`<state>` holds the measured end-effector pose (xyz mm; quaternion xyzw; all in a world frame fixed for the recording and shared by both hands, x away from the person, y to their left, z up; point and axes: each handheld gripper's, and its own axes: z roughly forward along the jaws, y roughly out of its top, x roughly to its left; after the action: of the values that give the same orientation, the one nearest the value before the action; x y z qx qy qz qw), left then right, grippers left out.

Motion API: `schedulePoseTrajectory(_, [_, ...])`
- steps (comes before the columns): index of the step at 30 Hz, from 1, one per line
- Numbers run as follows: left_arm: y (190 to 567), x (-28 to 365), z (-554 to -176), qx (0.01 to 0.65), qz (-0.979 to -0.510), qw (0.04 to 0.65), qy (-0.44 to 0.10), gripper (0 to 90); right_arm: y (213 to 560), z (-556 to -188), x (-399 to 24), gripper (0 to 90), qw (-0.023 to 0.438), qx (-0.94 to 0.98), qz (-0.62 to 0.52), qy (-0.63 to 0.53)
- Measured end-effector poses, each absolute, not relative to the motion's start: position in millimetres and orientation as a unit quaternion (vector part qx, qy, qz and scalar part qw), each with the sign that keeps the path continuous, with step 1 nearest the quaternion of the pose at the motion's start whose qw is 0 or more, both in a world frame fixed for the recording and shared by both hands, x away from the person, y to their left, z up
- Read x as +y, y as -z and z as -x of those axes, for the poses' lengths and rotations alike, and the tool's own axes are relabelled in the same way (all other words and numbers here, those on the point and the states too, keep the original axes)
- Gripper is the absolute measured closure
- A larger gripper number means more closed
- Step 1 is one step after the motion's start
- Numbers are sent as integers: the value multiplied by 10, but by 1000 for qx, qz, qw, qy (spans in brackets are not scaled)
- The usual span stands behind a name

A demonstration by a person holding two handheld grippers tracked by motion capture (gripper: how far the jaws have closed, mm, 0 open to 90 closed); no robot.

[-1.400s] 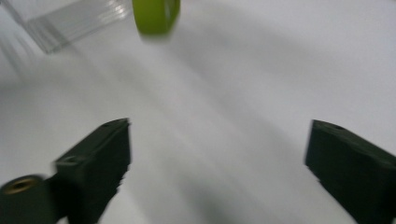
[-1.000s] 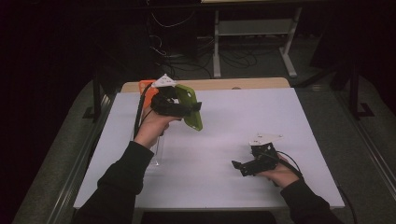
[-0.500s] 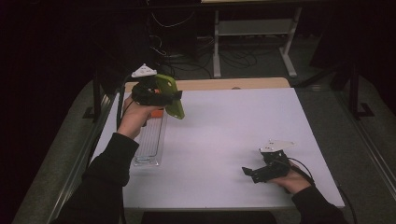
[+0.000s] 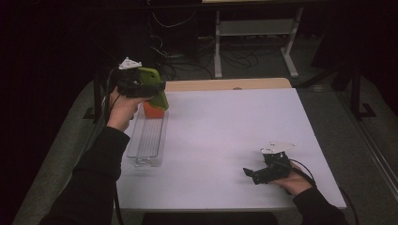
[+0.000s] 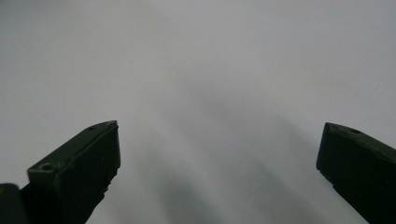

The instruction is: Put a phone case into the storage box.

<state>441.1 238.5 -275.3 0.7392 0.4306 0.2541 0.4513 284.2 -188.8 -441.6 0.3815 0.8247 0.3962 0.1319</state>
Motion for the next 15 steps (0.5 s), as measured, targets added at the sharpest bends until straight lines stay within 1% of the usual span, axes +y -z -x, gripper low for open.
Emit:
schedulePoseTrajectory(4, [2793,2428,-4476,452,-732,434,-268,137,4415,-2844,-1890,0,133,824,-382,-397])
schedulePoseTrajectory(8, [2853,2441,-4548,474,-730,400,-287,137,4409,-2843,-1892,0,136,824,-380,-398])
schedulePoseTrajectory(15, [2959,2428,-4662,507,-716,370,-306,136,4401,-2839,-1893,0,137,822,-380,-401])
